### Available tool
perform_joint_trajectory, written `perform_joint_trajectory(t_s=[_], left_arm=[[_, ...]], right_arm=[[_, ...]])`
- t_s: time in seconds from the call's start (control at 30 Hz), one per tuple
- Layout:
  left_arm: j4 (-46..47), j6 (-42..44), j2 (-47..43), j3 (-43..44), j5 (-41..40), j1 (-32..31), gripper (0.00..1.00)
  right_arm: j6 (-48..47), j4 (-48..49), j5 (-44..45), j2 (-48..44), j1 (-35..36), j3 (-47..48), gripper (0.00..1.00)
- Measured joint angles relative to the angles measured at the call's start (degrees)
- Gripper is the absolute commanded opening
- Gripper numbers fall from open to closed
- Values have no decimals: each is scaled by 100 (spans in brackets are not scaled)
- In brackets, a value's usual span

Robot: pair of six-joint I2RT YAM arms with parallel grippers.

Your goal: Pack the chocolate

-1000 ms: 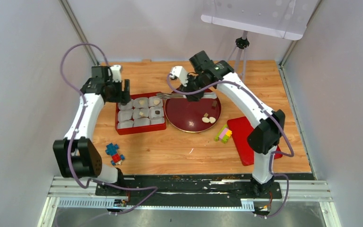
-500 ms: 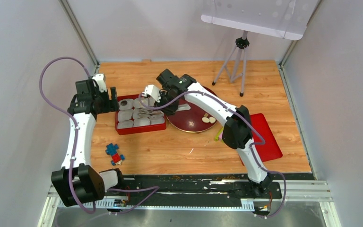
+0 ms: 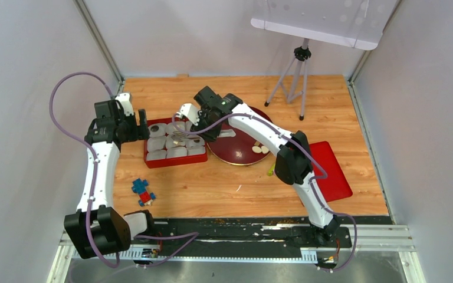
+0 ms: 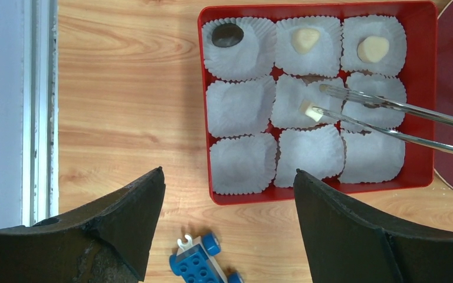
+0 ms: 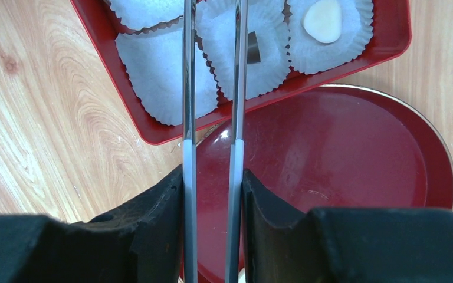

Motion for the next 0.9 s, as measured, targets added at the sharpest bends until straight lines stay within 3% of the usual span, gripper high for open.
perform_joint_trajectory(t_s=[0.9], left_arm=[[44, -68, 0, -116, 127, 2, 89]], right_arm=[[103, 92, -85, 48, 11, -7, 32]])
